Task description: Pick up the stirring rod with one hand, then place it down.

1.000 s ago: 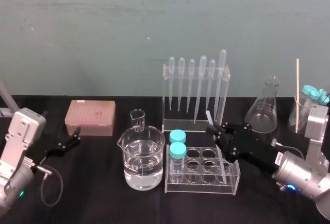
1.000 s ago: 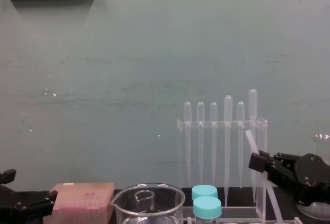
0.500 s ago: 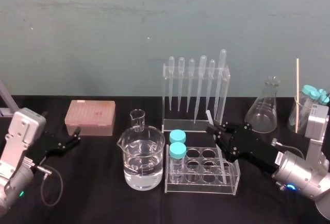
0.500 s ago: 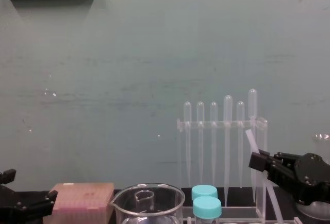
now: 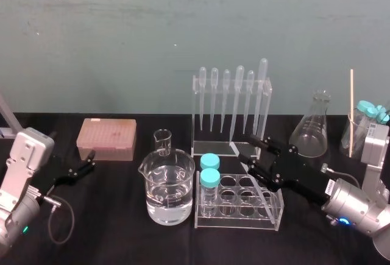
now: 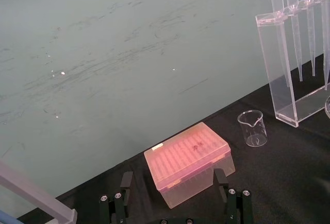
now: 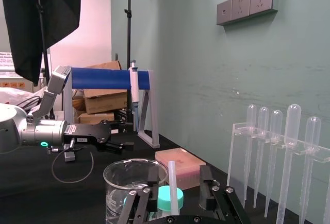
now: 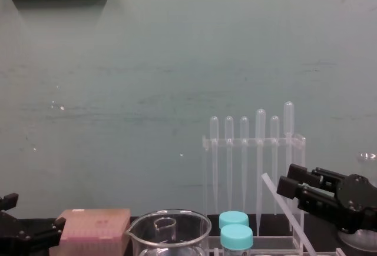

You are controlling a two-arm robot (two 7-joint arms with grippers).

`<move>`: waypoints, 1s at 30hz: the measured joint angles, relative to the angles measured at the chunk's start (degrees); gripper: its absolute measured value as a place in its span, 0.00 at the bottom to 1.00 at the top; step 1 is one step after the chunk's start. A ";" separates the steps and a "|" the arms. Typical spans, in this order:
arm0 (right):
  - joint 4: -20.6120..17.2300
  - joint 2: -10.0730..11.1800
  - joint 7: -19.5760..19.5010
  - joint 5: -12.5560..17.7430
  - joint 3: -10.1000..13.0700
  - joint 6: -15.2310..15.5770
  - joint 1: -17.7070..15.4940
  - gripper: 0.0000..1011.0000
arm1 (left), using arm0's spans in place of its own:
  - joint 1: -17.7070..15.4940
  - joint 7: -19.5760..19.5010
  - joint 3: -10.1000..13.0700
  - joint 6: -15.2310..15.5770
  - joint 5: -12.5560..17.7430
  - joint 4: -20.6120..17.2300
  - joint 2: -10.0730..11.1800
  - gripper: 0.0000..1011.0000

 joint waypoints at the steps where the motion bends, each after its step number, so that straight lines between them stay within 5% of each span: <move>1: 0.00 0.00 0.00 0.00 0.00 0.00 0.00 0.51 | 0.00 0.00 0.00 0.00 0.00 0.00 0.00 0.99; 13: 0.00 0.00 0.01 0.00 0.00 -0.05 -0.02 0.86 | 0.00 0.00 0.00 0.00 0.00 0.00 0.00 0.99; 18: -2.44 -0.37 -3.33 -1.23 1.39 -2.88 -0.97 0.99 | 0.00 0.00 0.00 0.00 0.00 0.00 0.00 0.99; 24: -5.67 -1.84 -7.56 -1.61 5.04 -7.48 -1.91 0.99 | 0.00 0.00 0.00 0.00 0.00 0.00 0.00 0.99; 30: -8.16 -2.25 -14.54 -3.84 8.88 -7.66 -3.00 0.99 | 0.00 0.00 0.00 0.00 0.00 0.00 0.00 0.99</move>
